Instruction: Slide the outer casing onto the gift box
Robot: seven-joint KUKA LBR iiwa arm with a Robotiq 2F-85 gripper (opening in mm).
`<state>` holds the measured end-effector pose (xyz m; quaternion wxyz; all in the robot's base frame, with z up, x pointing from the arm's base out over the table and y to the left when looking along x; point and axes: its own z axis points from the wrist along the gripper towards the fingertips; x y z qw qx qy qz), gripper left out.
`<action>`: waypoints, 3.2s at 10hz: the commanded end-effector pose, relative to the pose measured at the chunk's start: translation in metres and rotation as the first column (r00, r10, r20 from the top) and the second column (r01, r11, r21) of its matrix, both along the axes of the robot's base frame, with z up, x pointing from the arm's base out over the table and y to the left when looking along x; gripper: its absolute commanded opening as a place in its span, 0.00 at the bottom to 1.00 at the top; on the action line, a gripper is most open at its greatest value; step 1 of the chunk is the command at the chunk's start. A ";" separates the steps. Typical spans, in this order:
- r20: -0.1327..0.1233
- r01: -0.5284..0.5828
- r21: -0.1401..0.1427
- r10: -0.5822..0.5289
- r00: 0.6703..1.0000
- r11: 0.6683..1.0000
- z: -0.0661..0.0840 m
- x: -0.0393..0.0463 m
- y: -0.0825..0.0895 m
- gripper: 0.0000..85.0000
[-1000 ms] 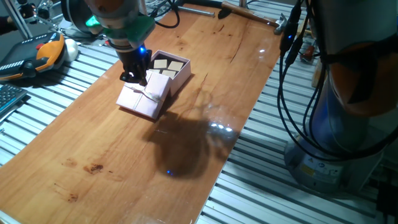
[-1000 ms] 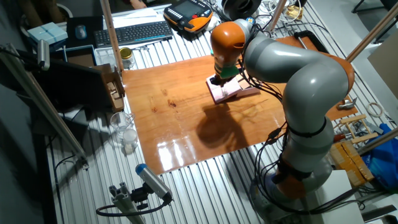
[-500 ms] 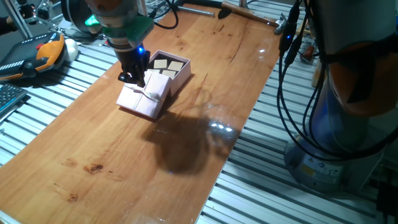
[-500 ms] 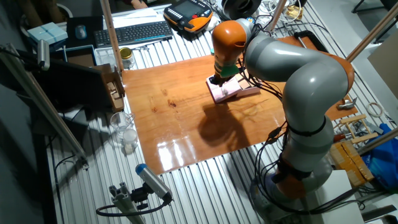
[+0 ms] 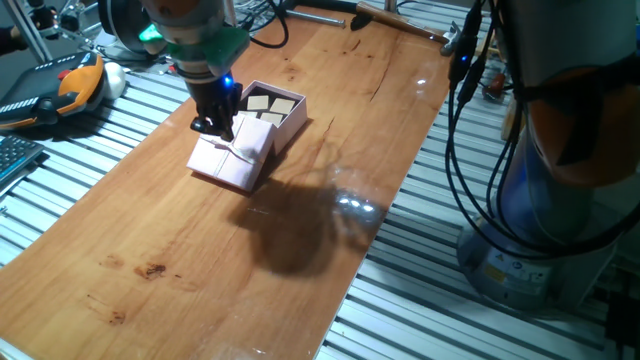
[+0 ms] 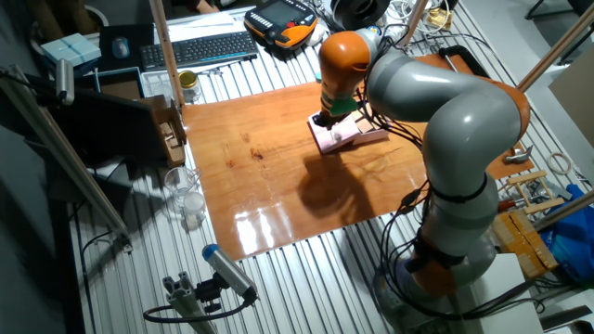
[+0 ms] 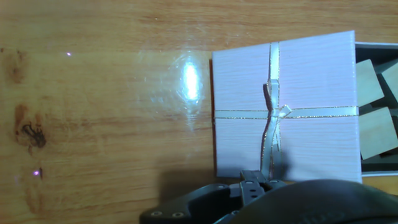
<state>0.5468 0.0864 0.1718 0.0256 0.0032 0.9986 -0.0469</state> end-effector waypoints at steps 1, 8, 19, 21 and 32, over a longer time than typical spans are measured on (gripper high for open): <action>-0.006 -0.001 0.007 0.001 1.000 1.000 0.000 0.0000 0.000 0.00; -0.028 -0.067 0.019 0.067 0.997 0.998 0.000 0.0000 0.000 0.00; 0.009 -0.055 -0.003 0.055 0.998 0.998 -0.020 0.0190 0.016 0.00; 0.006 -0.051 -0.007 0.051 0.999 0.999 -0.026 0.0271 0.024 0.00; 0.032 -0.028 -0.089 0.031 0.999 0.996 -0.059 0.0344 0.062 0.00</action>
